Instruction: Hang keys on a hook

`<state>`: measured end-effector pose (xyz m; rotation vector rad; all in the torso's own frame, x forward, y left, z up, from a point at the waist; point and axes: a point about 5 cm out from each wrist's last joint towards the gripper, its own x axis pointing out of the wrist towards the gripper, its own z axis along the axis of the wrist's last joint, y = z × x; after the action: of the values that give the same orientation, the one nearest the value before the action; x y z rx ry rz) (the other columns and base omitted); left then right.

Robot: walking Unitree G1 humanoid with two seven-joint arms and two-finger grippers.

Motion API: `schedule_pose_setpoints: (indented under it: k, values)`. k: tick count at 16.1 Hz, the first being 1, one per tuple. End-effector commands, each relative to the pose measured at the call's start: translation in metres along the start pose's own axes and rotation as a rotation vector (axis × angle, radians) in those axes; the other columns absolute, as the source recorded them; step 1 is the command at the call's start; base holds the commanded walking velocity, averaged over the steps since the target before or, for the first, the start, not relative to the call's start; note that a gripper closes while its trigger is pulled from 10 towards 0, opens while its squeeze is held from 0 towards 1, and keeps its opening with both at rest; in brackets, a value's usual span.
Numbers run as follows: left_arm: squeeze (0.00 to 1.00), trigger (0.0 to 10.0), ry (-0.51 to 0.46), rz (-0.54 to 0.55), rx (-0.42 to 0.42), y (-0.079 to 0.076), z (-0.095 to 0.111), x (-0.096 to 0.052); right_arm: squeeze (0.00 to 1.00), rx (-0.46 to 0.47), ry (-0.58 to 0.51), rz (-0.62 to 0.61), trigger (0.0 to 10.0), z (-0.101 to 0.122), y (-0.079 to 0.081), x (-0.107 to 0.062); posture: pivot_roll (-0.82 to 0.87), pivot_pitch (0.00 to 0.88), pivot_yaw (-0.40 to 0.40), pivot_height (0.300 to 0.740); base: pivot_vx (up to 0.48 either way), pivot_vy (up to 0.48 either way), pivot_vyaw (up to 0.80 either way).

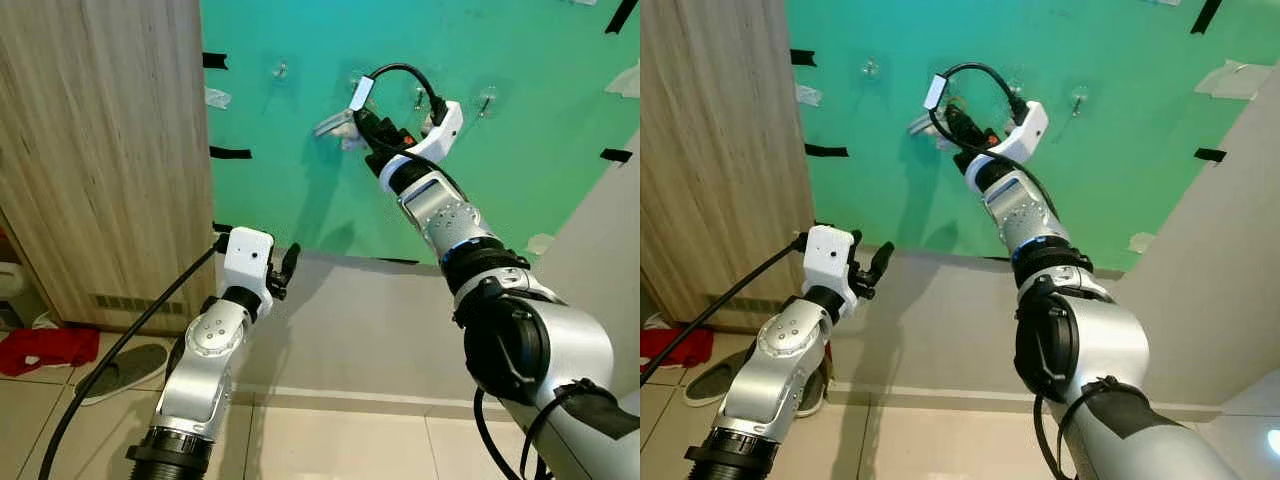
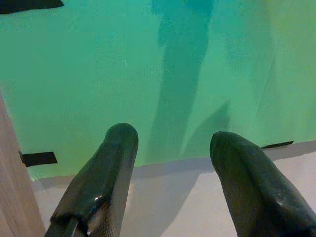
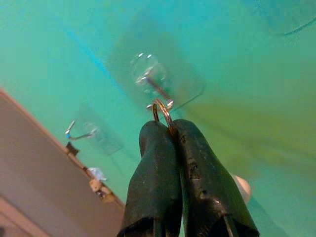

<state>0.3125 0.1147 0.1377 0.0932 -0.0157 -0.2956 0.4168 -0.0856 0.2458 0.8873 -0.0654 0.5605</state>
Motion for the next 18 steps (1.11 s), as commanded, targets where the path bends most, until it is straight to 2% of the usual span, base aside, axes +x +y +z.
schedule_pose_setpoints:
  k: [1, 3, 4, 5, 7, 11, 18]
  values:
    - [0.0, 10.0, 0.002, -0.012, -0.013, -0.004, 0.001, 0.001, 0.0, -0.042, -0.013, 0.046, 0.0, 0.011, 0.009, 0.005, 0.11, 0.0, -0.163, 0.74, 0.0, 0.0, 0.0]
    - [0.0, 10.0, 0.003, -0.014, -0.011, -0.005, 0.001, 0.001, 0.0, -0.103, 0.002, 0.063, 0.0, 0.008, 0.012, 0.005, 0.11, 0.0, -0.163, 0.74, 0.0, 0.0, 0.0]
    - [0.0, 10.0, 0.001, -0.017, -0.003, -0.004, 0.001, 0.001, 0.0, -0.185, 0.015, 0.086, 0.0, 0.005, 0.014, 0.005, 0.12, 0.0, -0.166, 0.74, 0.0, 0.0, 0.0]
    - [0.0, 10.0, -0.001, -0.014, -0.001, -0.002, 0.002, 0.001, 0.0, -0.192, 0.023, 0.1, 0.0, 0.004, 0.015, 0.006, 0.12, 0.0, -0.167, 0.74, 0.0, 0.0, 0.0]
    - [0.0, 10.0, -0.004, -0.002, 0.002, 0.004, 0.003, 0.002, 0.0, -0.171, 0.033, 0.116, 0.0, 0.003, 0.015, 0.006, 0.12, 0.0, -0.167, 0.74, 0.0, 0.0, 0.0]
    - [0.0, 10.0, -0.015, 0.0, 0.003, 0.004, 0.006, 0.003, 0.0, -0.04, -0.008, 0.057, 0.0, 0.008, 0.011, 0.005, 0.13, 0.0, -0.172, 0.74, 0.0, 0.0, 0.0]
    - [0.0, 10.0, -0.011, -0.005, -0.003, -0.001, 0.005, 0.0, 0.0, 0.031, -0.045, 0.007, 0.0, 0.017, 0.013, 0.009, 0.15, 0.0, -0.186, 0.74, 0.0, 0.0, 0.0]
